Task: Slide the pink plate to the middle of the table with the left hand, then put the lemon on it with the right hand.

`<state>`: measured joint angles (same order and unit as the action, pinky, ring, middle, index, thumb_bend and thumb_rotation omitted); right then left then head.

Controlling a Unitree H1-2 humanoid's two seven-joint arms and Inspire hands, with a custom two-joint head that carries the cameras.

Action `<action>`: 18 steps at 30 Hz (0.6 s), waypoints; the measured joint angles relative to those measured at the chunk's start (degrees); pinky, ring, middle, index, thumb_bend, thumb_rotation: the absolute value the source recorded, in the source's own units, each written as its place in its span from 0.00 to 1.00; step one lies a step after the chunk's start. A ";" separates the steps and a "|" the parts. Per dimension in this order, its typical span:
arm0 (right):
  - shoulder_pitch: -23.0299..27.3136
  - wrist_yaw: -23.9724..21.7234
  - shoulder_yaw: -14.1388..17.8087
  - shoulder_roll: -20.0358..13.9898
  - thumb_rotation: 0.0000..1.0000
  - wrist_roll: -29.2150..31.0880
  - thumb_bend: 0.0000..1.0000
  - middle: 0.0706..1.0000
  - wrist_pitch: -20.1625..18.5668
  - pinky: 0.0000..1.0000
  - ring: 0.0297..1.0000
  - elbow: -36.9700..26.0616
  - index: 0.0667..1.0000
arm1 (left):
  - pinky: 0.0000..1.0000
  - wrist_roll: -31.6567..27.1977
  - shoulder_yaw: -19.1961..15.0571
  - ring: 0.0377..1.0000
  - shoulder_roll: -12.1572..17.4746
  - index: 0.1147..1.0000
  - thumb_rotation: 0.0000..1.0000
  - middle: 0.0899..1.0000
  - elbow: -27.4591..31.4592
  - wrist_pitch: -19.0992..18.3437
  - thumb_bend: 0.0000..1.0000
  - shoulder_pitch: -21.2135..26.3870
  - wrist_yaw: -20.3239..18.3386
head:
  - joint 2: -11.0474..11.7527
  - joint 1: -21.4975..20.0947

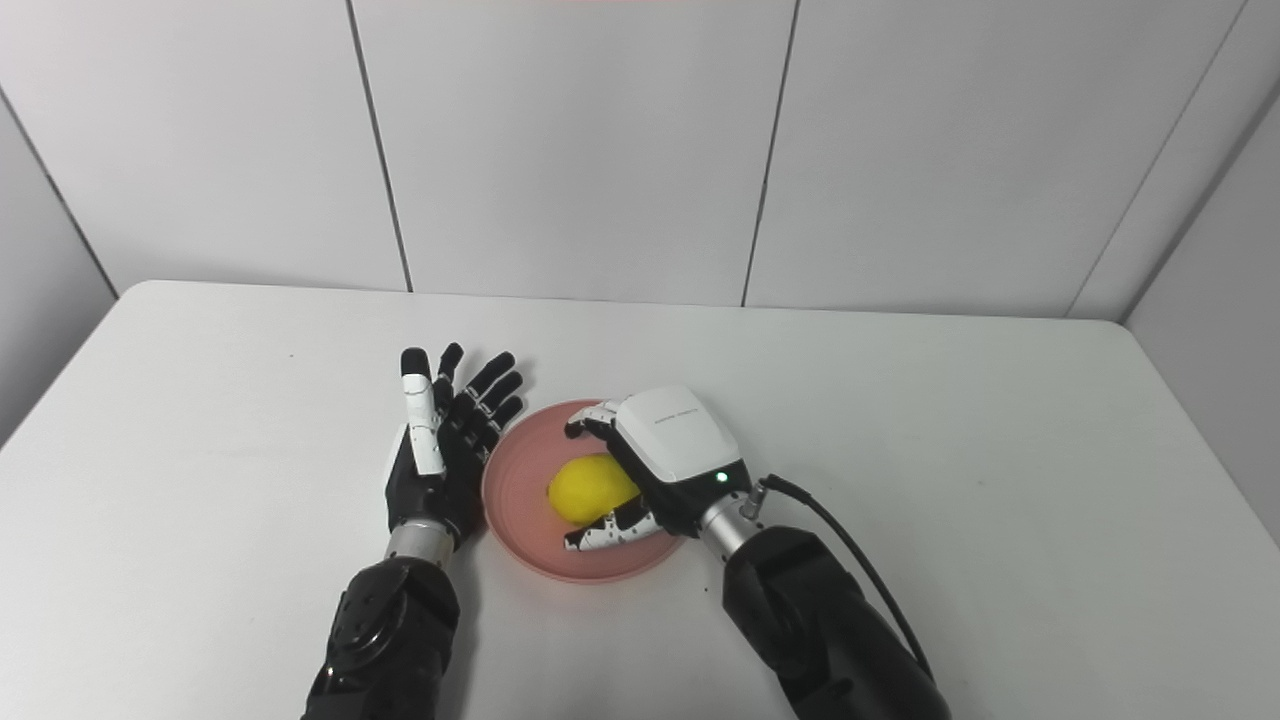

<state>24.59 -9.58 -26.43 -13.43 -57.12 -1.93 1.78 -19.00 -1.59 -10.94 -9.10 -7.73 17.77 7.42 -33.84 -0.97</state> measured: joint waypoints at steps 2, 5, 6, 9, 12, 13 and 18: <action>0.00 0.21 0.23 0.00 0.45 -0.04 0.94 0.76 0.01 0.78 0.76 -0.05 0.69 | 0.85 -0.01 0.00 0.83 0.00 1.00 0.93 0.78 -0.02 0.01 0.91 0.00 0.00 | -0.09 0.17; 0.00 0.45 0.40 0.00 0.45 -0.01 0.93 0.75 0.05 0.78 0.76 -0.05 0.70 | 0.84 -0.02 -0.02 0.83 0.00 1.00 0.93 0.79 -0.08 0.13 0.91 0.01 0.00 | 0.00 0.18; 0.00 0.47 0.47 0.00 0.44 0.07 0.92 0.75 0.06 0.76 0.75 -0.05 0.70 | 0.83 -0.04 -0.04 0.83 0.00 1.00 0.92 0.79 -0.15 0.28 0.91 0.01 0.00 | 0.00 0.18; 0.02 0.69 0.77 0.02 0.43 0.41 0.91 0.74 0.07 0.71 0.73 -0.05 0.69 | 0.85 -0.07 -0.03 0.83 0.00 1.00 0.93 0.80 -0.42 0.70 0.90 0.08 0.00 | 0.35 0.00; 0.06 2.05 1.63 0.32 0.44 1.96 0.88 0.72 0.17 0.66 0.71 -0.04 0.68 | 0.85 0.11 0.06 0.83 -0.02 1.00 0.94 0.79 -0.74 0.86 0.90 0.31 0.00 | 0.44 0.09; 0.07 2.81 1.98 0.42 0.48 2.35 0.83 0.71 0.25 0.63 0.69 -0.02 0.68 | 0.86 0.17 0.07 0.83 -0.03 1.00 0.95 0.78 -0.82 0.86 0.90 0.39 0.00 | 0.53 0.17; 0.26 8.43 4.15 0.69 0.61 5.43 0.74 0.70 2.56 0.59 0.68 -0.01 0.69 | 0.84 0.27 0.11 0.83 -0.05 1.00 0.95 0.79 -0.92 0.86 0.90 0.50 0.00 | 0.62 0.26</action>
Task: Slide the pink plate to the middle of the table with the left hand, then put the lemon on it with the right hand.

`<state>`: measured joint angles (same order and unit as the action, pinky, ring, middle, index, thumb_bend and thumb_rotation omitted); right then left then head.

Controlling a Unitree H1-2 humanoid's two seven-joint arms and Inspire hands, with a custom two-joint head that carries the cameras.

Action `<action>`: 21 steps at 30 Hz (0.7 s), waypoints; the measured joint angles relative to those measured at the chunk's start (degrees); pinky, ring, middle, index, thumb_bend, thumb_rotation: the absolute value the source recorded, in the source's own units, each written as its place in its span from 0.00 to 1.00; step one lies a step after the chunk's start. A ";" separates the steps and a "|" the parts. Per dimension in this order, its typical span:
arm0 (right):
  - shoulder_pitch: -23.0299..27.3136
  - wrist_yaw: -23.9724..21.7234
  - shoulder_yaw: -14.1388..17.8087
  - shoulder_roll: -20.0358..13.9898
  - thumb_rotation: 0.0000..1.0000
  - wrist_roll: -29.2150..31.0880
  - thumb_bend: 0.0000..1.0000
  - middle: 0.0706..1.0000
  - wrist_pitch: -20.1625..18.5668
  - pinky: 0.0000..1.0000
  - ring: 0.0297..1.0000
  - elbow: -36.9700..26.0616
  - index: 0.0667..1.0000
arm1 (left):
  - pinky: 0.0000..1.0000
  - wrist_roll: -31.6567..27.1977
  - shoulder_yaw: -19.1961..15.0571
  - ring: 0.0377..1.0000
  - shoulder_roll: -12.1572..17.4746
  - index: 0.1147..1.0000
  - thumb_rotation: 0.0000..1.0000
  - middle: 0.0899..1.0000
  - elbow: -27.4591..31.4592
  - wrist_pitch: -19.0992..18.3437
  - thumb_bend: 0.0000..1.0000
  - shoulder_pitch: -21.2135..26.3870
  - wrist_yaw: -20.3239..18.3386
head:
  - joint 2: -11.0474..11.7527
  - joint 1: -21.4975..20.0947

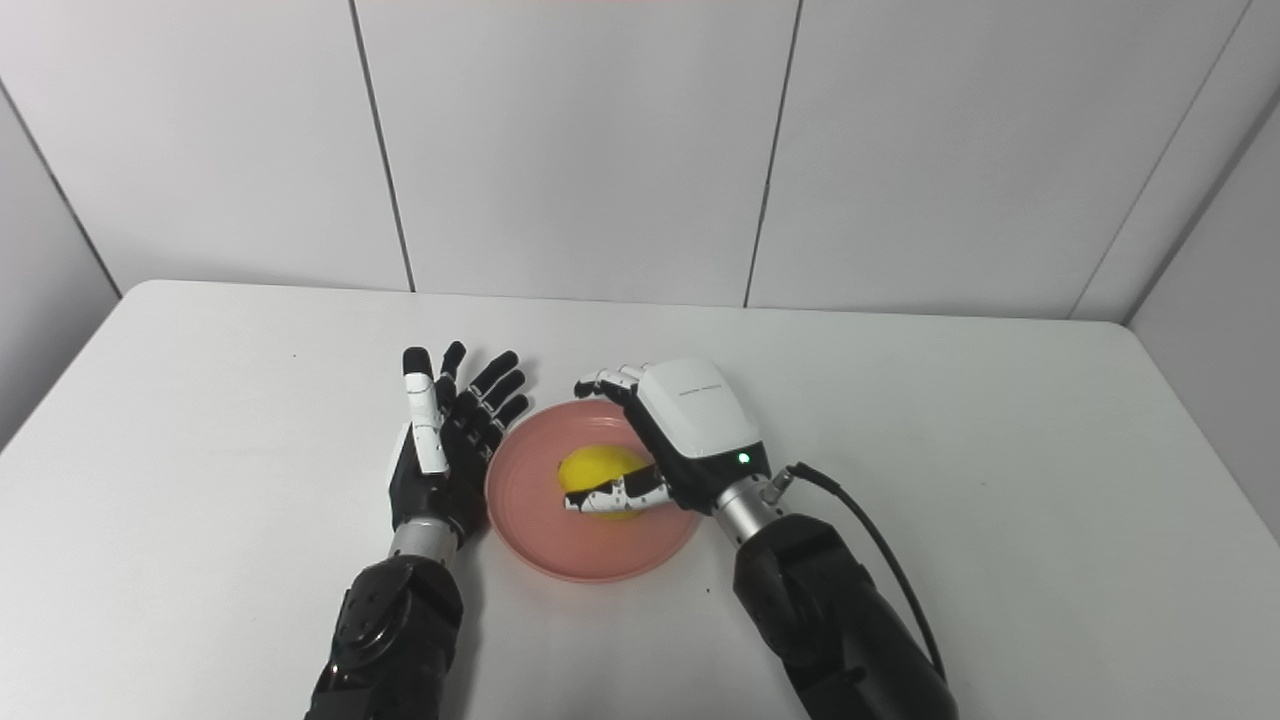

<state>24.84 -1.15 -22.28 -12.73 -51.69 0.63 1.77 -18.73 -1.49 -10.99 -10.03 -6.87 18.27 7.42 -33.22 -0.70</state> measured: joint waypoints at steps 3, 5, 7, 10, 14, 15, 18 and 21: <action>0.04 2.93 0.34 -0.37 0.63 -0.12 0.69 0.70 1.46 0.59 0.67 0.10 0.69 | 0.83 -0.01 -0.02 0.82 -0.01 1.00 0.95 0.79 -0.06 0.00 0.90 0.05 0.00 | 0.00 0.00; 0.02 5.46 0.56 -0.90 0.64 -0.30 0.68 0.71 3.14 0.60 0.68 0.70 0.69 | 0.83 -0.03 -0.02 0.82 -0.01 1.00 0.95 0.79 -0.09 0.00 0.90 0.07 0.00 | 0.00 0.00; -0.16 7.81 1.73 -0.93 0.66 0.69 0.67 0.72 4.53 0.61 0.68 1.90 0.69 | 0.84 -0.07 -0.04 0.82 -0.01 1.00 0.94 0.79 -0.10 0.00 0.90 0.09 0.00 | 0.09 -0.09; -0.82 10.60 4.15 -0.62 0.71 3.59 0.66 0.73 5.54 0.63 0.70 3.60 0.71 | 0.84 -0.27 -0.16 0.82 -0.01 1.00 0.93 0.79 -0.10 0.00 0.90 0.11 0.00 | 0.09 -0.09; -2.77 13.28 8.31 1.71 0.83 10.85 0.70 0.76 7.20 0.65 0.73 6.05 0.75 | 0.82 -0.33 -0.25 0.82 -0.01 1.00 0.93 0.79 -0.11 0.00 0.90 0.13 0.00 | 0.00 -0.26; -3.52 13.52 9.43 2.94 0.86 13.26 0.71 0.77 7.26 0.66 0.74 6.42 0.76 | 0.82 -0.33 -0.24 0.82 0.00 1.00 0.93 0.79 -0.10 0.00 0.90 0.13 -0.01 | 0.00 -0.26; -5.84 12.96 13.10 6.86 0.92 22.84 0.69 0.80 7.27 0.71 0.77 7.10 0.79 | 0.82 -0.32 -0.27 0.82 0.00 1.00 0.92 0.79 -0.09 0.00 0.90 0.13 0.00 | 0.00 -0.18; -7.12 11.32 16.45 10.24 0.97 31.93 0.72 0.81 7.06 0.74 0.78 7.80 0.81 | 0.82 -0.28 -0.26 0.82 0.00 1.00 0.93 0.78 -0.08 0.00 0.91 0.13 0.00 | -0.09 -0.26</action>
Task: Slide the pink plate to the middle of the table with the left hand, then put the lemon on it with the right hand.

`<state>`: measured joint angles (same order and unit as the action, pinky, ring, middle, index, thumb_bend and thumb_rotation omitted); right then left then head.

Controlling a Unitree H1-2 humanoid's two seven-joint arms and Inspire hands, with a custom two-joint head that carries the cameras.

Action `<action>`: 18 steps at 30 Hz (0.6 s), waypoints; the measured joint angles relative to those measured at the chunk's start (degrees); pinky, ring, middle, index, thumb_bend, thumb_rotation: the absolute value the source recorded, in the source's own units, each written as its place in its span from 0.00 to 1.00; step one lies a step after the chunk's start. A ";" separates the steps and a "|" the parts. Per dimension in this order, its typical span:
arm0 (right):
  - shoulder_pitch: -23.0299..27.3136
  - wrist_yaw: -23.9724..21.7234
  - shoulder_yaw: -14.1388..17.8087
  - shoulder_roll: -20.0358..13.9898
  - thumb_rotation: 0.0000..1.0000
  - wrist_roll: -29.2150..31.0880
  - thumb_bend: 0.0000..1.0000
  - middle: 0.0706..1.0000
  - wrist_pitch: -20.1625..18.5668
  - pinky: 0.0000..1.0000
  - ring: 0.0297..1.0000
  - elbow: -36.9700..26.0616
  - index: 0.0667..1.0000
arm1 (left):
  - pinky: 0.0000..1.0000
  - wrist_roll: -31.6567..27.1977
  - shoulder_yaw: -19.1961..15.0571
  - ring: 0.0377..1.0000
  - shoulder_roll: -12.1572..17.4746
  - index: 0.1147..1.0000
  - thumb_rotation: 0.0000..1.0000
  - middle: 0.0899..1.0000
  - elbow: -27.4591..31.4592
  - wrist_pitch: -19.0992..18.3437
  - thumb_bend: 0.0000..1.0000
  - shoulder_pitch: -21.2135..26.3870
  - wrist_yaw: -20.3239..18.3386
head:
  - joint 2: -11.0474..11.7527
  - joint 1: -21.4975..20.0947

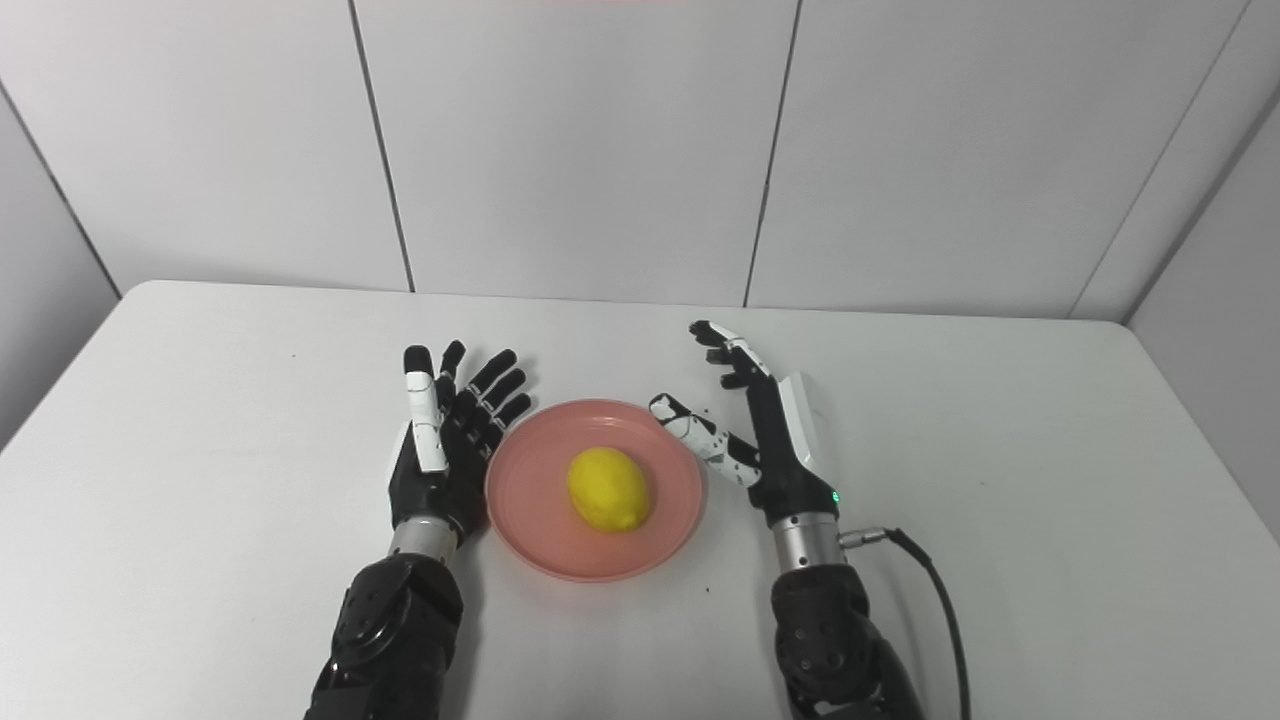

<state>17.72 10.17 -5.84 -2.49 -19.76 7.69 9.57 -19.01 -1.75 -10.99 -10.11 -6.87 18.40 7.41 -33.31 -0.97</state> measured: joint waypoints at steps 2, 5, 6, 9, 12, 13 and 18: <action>-0.01 -1.05 2.50 1.75 0.99 5.88 0.73 0.83 -0.50 0.79 0.81 0.66 0.82 | 0.83 0.14 0.03 0.83 0.01 1.00 0.93 0.79 -0.01 0.00 0.91 0.00 0.00 | -0.09 -0.09; 0.15 -3.33 5.64 3.25 0.99 13.96 0.77 0.84 -2.36 0.82 0.83 2.23 0.83 | 0.83 0.36 0.01 0.83 0.00 1.00 0.92 0.79 -0.10 0.36 0.91 0.04 0.00 | -0.17 -0.09; 0.15 -4.00 6.64 3.71 0.98 16.38 0.78 0.84 -3.09 0.84 0.83 2.66 0.83 | 0.83 0.64 0.02 0.83 0.00 1.00 0.93 0.79 -0.21 0.76 0.90 0.05 0.00 | -0.18 -0.09; 0.19 -5.21 8.97 4.77 0.97 22.29 0.78 0.86 -5.00 0.89 0.86 4.09 0.86 | 0.90 2.58 0.17 0.89 0.02 1.00 0.94 0.84 -0.95 2.57 0.86 0.09 0.02 | -0.26 -0.17; 0.30 -6.33 10.24 5.48 0.95 26.03 0.79 0.87 -5.27 0.91 0.87 4.20 0.86 | 0.96 5.48 0.55 0.92 0.06 1.00 0.95 0.89 -3.05 6.43 0.84 0.20 0.03 | -0.26 -0.18; 0.36 -6.62 10.51 5.64 0.96 27.06 0.78 0.89 -5.31 0.93 0.90 4.19 0.88 | 0.97 7.24 0.85 0.92 0.11 1.00 0.98 0.90 -4.02 7.99 0.85 0.26 0.03 | -0.26 -0.26; 0.41 -7.55 10.60 6.23 0.95 29.48 0.80 0.90 -5.35 0.93 0.90 4.27 0.88 | 1.00 16.69 2.92 0.98 1.35 0.99 0.97 0.95 -9.27 14.83 0.87 1.21 1.54 | -0.35 -0.35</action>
